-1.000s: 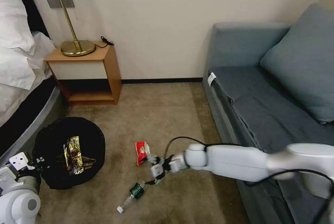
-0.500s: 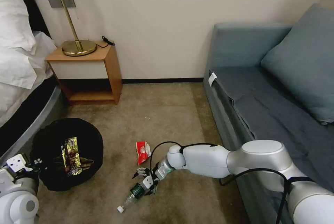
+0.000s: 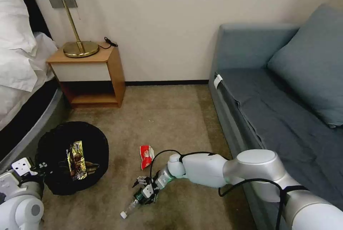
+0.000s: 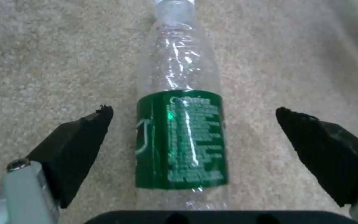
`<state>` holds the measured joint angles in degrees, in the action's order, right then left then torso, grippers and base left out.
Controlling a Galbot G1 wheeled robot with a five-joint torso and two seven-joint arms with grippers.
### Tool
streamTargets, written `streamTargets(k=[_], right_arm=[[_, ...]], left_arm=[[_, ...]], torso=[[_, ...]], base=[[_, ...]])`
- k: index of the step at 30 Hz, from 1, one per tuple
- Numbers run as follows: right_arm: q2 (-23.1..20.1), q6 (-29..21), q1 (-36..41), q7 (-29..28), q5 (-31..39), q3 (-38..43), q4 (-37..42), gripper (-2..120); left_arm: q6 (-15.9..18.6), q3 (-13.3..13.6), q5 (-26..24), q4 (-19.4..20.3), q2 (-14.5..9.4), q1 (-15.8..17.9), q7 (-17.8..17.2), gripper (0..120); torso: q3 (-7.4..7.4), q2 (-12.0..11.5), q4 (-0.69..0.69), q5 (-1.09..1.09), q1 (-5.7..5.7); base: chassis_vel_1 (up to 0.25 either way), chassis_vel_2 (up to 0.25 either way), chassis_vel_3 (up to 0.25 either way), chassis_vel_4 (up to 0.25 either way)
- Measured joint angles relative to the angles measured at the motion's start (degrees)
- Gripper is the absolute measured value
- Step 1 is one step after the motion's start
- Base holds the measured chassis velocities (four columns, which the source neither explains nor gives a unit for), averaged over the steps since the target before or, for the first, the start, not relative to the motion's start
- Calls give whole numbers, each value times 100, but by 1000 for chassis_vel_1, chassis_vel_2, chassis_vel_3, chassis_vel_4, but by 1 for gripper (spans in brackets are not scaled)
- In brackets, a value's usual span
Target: Pick up the trash bin, then pick up the garbage on the floor and place it into the trash bin.
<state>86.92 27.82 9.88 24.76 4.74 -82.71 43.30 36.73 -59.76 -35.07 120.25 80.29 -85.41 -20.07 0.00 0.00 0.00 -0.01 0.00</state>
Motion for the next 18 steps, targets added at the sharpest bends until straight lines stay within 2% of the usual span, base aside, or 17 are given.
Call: streamTargets(k=[7, 10, 14, 17, 18], right_arm=[[170, 80, 121, -1, 2, -30, -292, 93], [257, 160, 186, 12, -19, -21, -519, 80], [271, 186, 225, 31, -54, 17, -634, 74], [247, 214, 270, 76, -103, 90, -742, 58], [247, 214, 270, 76, -103, 90, -742, 58]], left_arm=[[-20, -2, 21, 5, 23, -31, 3, 2], [-30, 3, 28, 21, 31, -45, 5, 2], [-37, 14, 40, 22, 32, -49, 5, 2], [-42, 49, 60, 21, 35, -48, 8, 2], [-42, 49, 60, 21, 35, -48, 8, 2]], torso=[[0, 0, 0, 0, 0], [0, 0, 0, 1, 0], [0, 0, 0, 0, 0], [0, 0, 0, 0, 0], [0, 0, 0, 0, 0]], base=[[0, 0, 0, 0], [0, 0, 0, 0], [0, 0, 0, 0], [0, 0, 0, 0], [0, 0, 0, 0]])
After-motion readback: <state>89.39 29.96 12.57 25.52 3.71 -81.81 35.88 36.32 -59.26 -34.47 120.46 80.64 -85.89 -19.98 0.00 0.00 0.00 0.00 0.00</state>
